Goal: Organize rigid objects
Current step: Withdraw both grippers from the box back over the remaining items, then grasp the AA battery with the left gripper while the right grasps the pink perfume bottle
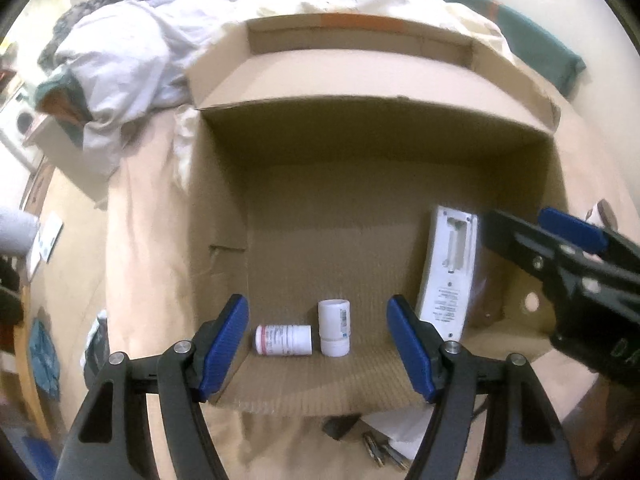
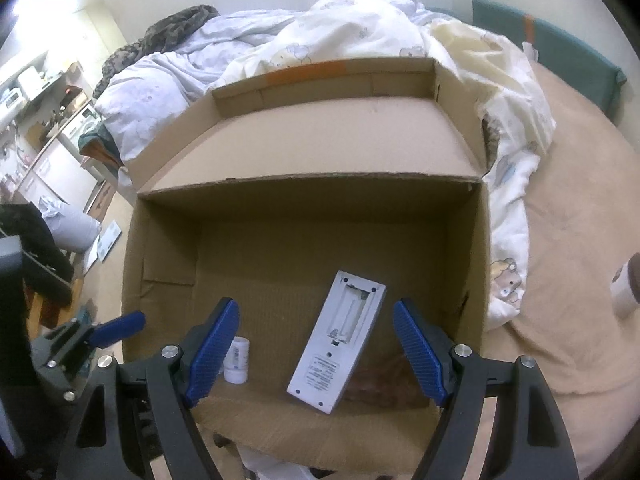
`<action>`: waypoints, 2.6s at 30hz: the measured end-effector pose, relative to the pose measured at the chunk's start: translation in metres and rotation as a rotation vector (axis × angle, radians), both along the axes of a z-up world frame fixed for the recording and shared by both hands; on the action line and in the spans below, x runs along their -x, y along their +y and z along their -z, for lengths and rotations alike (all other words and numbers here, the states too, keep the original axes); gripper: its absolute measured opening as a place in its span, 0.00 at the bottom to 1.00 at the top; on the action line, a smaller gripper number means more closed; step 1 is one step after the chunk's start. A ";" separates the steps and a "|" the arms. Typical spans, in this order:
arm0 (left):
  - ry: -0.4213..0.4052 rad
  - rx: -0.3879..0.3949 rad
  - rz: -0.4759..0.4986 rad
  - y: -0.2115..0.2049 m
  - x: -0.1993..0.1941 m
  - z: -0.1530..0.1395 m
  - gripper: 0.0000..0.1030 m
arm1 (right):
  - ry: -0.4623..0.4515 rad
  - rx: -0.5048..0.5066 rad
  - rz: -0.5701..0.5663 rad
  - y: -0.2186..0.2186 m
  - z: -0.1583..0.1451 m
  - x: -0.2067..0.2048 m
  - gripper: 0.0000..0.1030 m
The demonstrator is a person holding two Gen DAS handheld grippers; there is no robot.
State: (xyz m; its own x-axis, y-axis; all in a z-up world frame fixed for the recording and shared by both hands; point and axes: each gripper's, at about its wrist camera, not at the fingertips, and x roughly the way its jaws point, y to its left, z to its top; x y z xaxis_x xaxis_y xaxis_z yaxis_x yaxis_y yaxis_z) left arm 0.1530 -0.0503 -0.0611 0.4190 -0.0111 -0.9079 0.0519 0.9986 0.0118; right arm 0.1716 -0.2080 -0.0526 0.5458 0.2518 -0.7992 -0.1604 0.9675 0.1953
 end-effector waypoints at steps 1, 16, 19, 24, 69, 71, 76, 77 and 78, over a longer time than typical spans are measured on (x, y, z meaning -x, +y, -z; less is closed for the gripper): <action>0.002 0.010 -0.011 0.003 0.002 -0.005 0.67 | -0.007 -0.001 -0.001 -0.001 -0.004 0.003 0.82; -0.047 0.060 -0.031 0.026 0.056 -0.062 0.67 | 0.012 -0.116 0.001 -0.029 -0.052 0.070 0.82; -0.051 0.056 -0.016 0.025 0.069 -0.062 0.67 | 0.022 -0.079 -0.016 -0.029 -0.046 0.083 0.82; -0.001 0.077 0.013 0.022 0.087 -0.041 0.67 | 0.058 -0.043 -0.017 -0.033 -0.020 0.097 0.82; 0.415 0.236 -0.050 0.014 0.072 0.114 0.31 | 0.228 -0.190 0.029 -0.045 0.030 0.081 0.82; 0.416 0.215 -0.040 0.012 0.072 0.116 0.30 | 0.229 -0.187 0.031 -0.045 0.031 0.081 0.82; 0.423 0.174 -0.021 0.011 0.074 0.117 0.21 | 0.234 -0.185 0.039 -0.047 0.032 0.080 0.82; 0.427 0.175 -0.011 0.009 0.076 0.117 0.09 | 0.234 -0.182 0.037 -0.046 0.032 0.080 0.82; 0.434 0.192 -0.006 0.008 0.076 0.116 0.07 | 0.233 -0.178 0.034 -0.045 0.032 0.079 0.82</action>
State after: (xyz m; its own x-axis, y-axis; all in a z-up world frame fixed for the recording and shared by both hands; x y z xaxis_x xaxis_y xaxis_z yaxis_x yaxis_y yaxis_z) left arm 0.0768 -0.0419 -0.1774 0.0021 -0.1950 -0.9808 0.0051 0.9808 -0.1950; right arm 0.0922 -0.2533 -0.0847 0.3633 0.3839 -0.8489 -0.0595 0.9188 0.3901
